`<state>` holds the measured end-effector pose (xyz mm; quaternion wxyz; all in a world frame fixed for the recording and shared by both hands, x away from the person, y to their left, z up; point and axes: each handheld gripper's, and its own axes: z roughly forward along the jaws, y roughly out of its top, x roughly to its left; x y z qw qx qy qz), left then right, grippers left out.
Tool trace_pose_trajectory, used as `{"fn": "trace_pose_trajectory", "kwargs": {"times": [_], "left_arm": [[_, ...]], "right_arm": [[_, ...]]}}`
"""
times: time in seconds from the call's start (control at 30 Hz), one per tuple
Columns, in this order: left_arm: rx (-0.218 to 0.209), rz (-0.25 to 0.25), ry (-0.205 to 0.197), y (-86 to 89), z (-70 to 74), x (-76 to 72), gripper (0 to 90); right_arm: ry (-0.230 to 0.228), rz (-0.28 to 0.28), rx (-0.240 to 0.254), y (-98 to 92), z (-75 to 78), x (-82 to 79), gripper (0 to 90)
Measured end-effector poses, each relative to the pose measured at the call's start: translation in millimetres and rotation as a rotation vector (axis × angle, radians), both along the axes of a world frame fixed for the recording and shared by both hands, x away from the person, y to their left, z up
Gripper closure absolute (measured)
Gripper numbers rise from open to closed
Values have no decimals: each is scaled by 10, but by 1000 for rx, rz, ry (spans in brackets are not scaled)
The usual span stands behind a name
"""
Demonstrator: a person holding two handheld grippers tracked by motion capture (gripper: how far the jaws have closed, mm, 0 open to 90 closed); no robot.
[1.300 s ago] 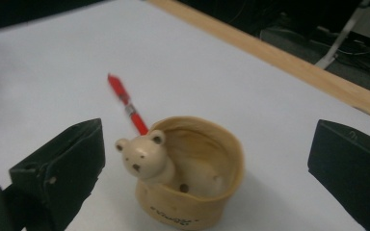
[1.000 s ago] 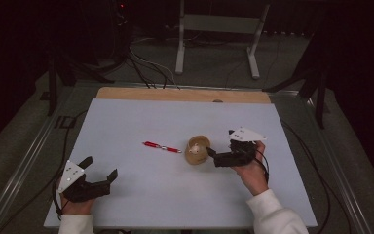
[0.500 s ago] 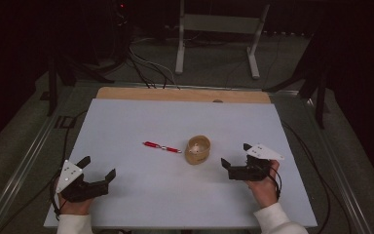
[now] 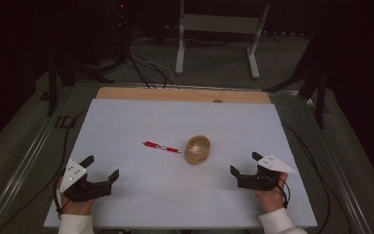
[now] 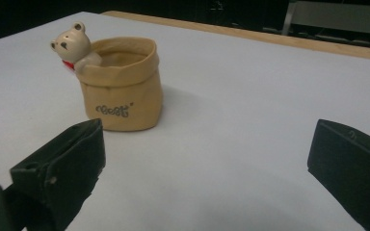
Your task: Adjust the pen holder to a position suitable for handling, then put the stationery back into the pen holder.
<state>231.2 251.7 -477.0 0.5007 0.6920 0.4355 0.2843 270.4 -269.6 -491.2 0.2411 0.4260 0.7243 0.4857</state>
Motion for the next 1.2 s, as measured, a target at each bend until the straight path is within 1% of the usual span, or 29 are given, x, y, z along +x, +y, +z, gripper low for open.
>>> {"fn": "trace_pose_trajectory", "kwargs": {"times": [0.07,0.1,0.13,0.17,0.2,0.23,0.33,0.47,0.6,0.63,0.7,0.83,0.9,1.0,1.1,1.2], "left_arm": [[7,-11,-10,-26,65,19,3],[7,-11,-10,-26,65,19,3],[8,-13,-15,-39,90,30,3],[14,-18,-23,-61,144,56,3],[14,-18,-23,-61,144,56,3],[28,-29,-28,-89,195,87,3],[44,-39,-25,-118,242,123,3],[65,-54,-19,-153,348,201,3],[67,-72,-4,-179,439,277,3],[67,-72,-4,-179,439,277,3],[73,-82,8,-195,475,328,3],[66,-111,25,-217,497,404,3],[76,-120,30,-237,503,437,3],[79,-135,34,-276,503,475,3],[95,-145,47,-316,489,527,3],[99,-158,51,-347,487,565,3]], "right_arm": [[-6,-1,-8,-7,5,-12,0],[-6,-1,-8,-7,5,-12,0],[-10,-12,-13,-22,3,-6,0],[-5,-13,-5,-30,1,0,0],[-5,-13,-5,-30,1,0,0],[0,-17,-1,-46,-2,9,0],[4,-17,10,-55,-1,11,0],[10,-24,6,-59,-10,18,0],[12,-26,-6,-52,-13,11,0],[12,-26,-6,-52,-13,11,0],[15,-26,-11,-45,-20,15,0],[17,-35,-11,-65,-30,25,0],[17,-36,-11,-67,-32,26,0],[16,-37,-7,-65,-29,24,0],[17,-35,-11,-61,-31,25,0],[17,-37,-6,-70,-32,27,0]]}}
